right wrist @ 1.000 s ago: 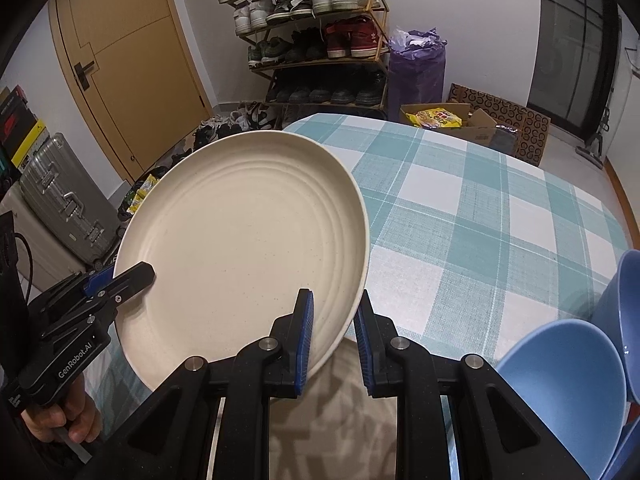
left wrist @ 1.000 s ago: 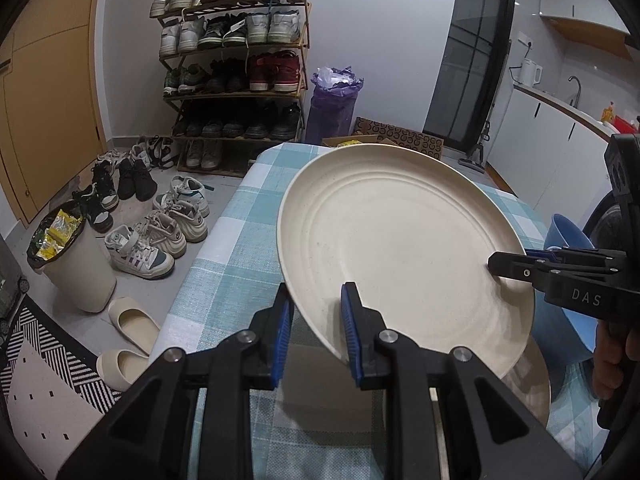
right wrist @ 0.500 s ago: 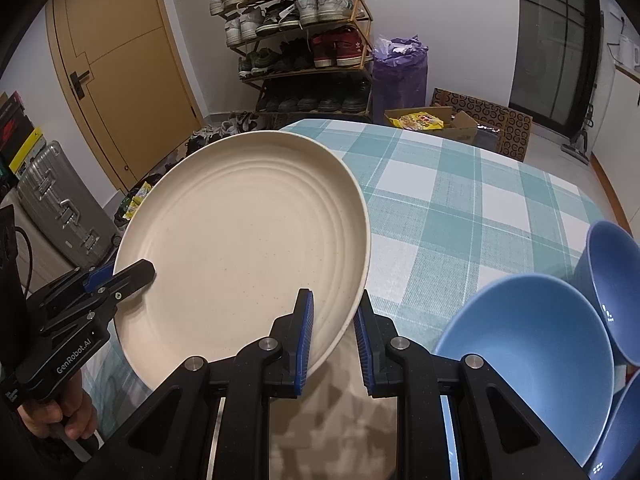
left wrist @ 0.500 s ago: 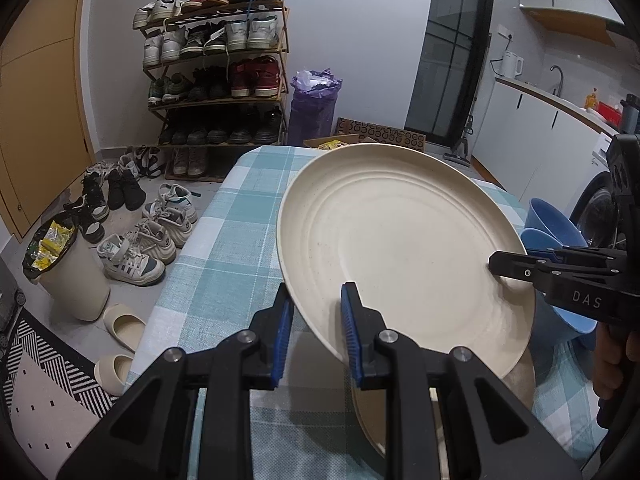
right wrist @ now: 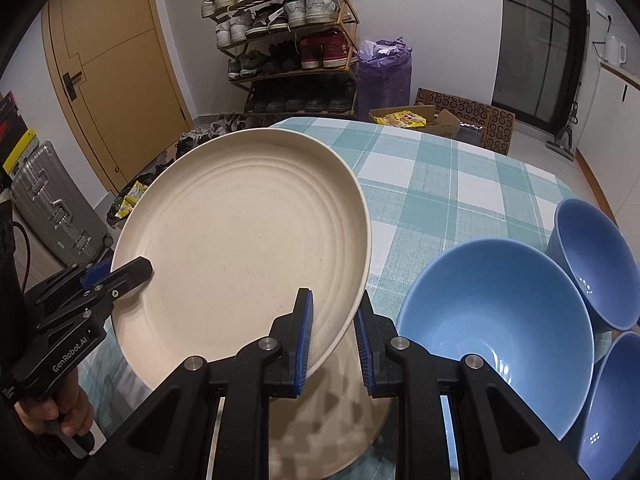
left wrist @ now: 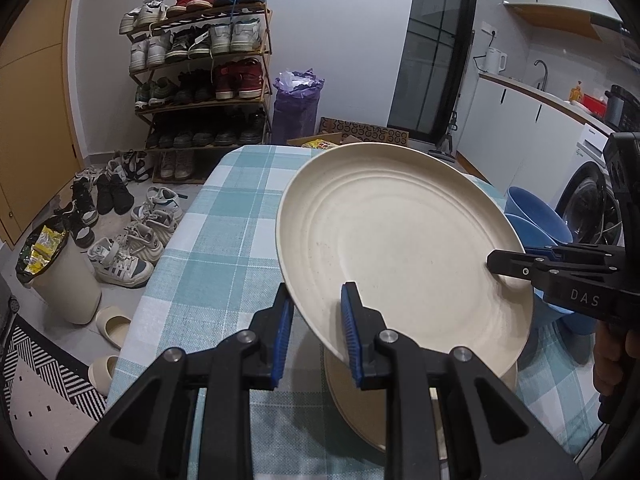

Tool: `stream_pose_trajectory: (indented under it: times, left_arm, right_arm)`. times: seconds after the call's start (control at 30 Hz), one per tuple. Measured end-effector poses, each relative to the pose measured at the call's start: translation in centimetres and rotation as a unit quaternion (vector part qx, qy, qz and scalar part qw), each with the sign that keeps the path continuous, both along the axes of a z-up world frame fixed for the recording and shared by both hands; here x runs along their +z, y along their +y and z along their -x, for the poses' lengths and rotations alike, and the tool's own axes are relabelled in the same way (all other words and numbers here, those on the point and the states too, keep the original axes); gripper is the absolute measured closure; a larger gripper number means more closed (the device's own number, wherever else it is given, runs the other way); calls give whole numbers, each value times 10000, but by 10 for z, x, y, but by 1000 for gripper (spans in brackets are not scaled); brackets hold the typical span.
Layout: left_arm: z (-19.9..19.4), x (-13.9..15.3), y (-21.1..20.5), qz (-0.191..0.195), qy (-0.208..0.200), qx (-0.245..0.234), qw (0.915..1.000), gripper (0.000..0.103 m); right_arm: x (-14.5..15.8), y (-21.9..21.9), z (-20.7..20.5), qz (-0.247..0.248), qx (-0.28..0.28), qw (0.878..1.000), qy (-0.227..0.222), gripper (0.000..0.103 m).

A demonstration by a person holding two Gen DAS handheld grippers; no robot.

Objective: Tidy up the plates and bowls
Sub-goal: 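Carry the held plate over the other cream plate with both tools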

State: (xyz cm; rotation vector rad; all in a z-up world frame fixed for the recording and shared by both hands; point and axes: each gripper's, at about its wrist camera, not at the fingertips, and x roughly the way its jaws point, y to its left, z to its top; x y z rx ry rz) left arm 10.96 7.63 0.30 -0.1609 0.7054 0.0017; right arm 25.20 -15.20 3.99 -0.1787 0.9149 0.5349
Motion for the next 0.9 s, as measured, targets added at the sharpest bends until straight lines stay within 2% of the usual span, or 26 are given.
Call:
stream_pose_trajectory:
  times: [0.9]
  left_arm:
    - [18,-18,-13,27,188,-146,9997,81]
  right_arm:
    - [-19,-13,27,107,-84,9998,158,82]
